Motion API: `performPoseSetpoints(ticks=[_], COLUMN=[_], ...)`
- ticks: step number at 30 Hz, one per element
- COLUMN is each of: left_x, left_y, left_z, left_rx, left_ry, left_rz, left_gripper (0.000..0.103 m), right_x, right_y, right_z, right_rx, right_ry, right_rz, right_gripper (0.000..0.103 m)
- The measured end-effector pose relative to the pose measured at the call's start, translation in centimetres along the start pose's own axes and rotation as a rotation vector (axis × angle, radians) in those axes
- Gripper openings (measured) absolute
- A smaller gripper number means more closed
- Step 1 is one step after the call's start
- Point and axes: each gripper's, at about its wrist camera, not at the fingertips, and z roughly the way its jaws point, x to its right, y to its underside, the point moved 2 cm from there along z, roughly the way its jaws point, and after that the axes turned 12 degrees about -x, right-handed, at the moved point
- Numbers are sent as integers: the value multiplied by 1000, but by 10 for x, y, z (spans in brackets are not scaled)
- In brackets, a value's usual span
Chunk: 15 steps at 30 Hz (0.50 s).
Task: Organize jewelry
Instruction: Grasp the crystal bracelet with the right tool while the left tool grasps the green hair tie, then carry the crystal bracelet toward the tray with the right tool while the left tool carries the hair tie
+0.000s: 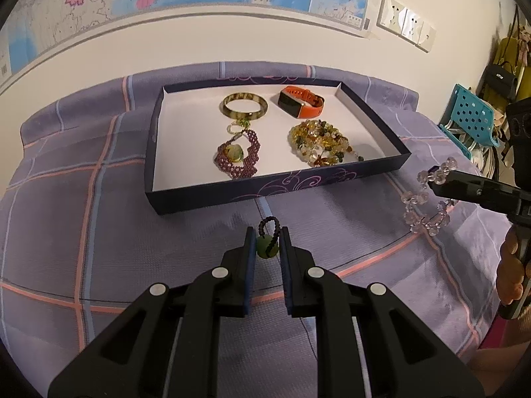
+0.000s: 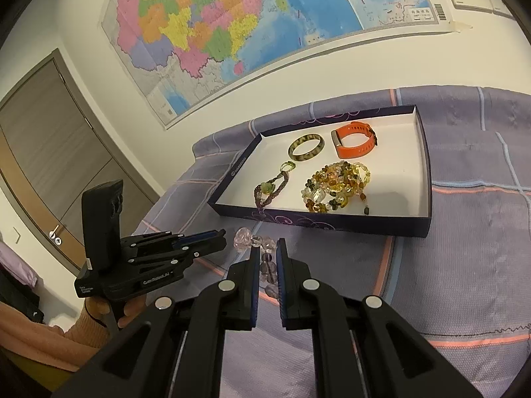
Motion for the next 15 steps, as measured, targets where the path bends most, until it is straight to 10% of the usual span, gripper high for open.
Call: performPoseSetpoints(ticks=[15], left_x=[4], left_y=[-11], left_z=[-22], left_rx=[53], left_ry=[-2], left_rz=[15], left_gripper=[15], right_x=[-6], right_y=[-15], right_z=[-6], right_rx=[29], right_ry=[-8], right_rz=[-22], right_gripper=[8])
